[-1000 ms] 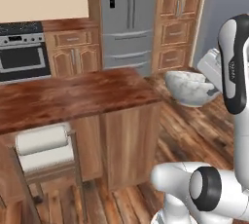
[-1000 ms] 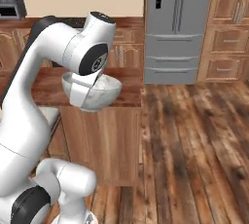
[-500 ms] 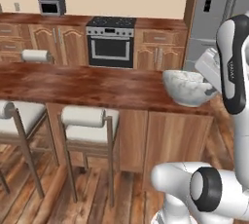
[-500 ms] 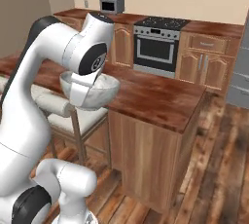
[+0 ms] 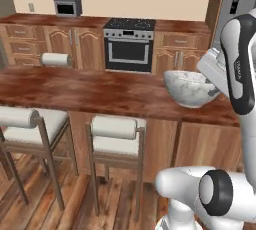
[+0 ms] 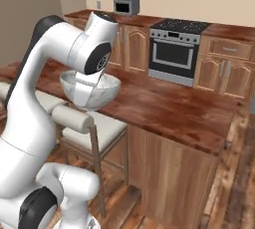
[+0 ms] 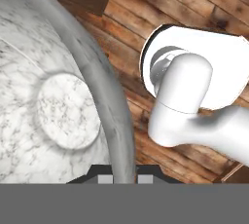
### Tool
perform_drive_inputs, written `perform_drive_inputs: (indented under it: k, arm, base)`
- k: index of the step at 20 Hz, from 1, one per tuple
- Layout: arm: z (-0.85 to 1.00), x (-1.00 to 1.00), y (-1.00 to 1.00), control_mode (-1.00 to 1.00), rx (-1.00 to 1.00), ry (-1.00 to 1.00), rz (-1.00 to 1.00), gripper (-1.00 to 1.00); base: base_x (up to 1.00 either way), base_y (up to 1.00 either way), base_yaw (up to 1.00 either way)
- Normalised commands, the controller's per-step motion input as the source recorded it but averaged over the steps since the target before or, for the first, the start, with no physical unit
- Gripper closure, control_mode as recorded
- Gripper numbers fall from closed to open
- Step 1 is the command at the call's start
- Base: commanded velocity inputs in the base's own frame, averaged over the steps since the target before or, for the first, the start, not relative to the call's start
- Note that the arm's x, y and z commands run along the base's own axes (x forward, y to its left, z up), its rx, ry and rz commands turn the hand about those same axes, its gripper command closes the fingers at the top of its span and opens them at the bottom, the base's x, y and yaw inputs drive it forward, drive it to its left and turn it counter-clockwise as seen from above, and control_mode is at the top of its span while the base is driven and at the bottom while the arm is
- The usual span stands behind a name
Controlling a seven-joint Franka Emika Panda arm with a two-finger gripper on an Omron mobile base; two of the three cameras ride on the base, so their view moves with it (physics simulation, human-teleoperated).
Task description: Pick up the bowls from the cabinet and place each bowl in front of a stool on the dining counter.
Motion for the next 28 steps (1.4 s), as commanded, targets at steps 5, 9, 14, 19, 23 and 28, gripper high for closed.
perform_drive_inputs:
  k: [5,9,14,19,23,28]
  arm:
    - [0.00,0.00,0.00,1.00,0.00,0.00,0.00,1.00]
    - [0.00,0.00,0.00,1.00,0.00,0.00,0.00,1.00]
    - [0.00,0.00,0.00,1.00,0.00,0.00,0.00,1.00]
    - [0.00,0.00,0.00,1.00,0.00,0.00,0.00,1.00]
    - [0.00,0.00,0.00,1.00,0.00,0.00,0.00,1.00]
    - [0.00,0.00,0.00,1.00,0.00,0.00,0.00,1.00]
  base:
    - [0.28,0.97,-0.20]
    - [0.18,0.94,-0.33]
    - [0.11,0.30,-0.44]
    - [0.60,0.01,-0.34]
    - [0.85,0.06,-0.17]
    - [0.77,0.21,0.00]
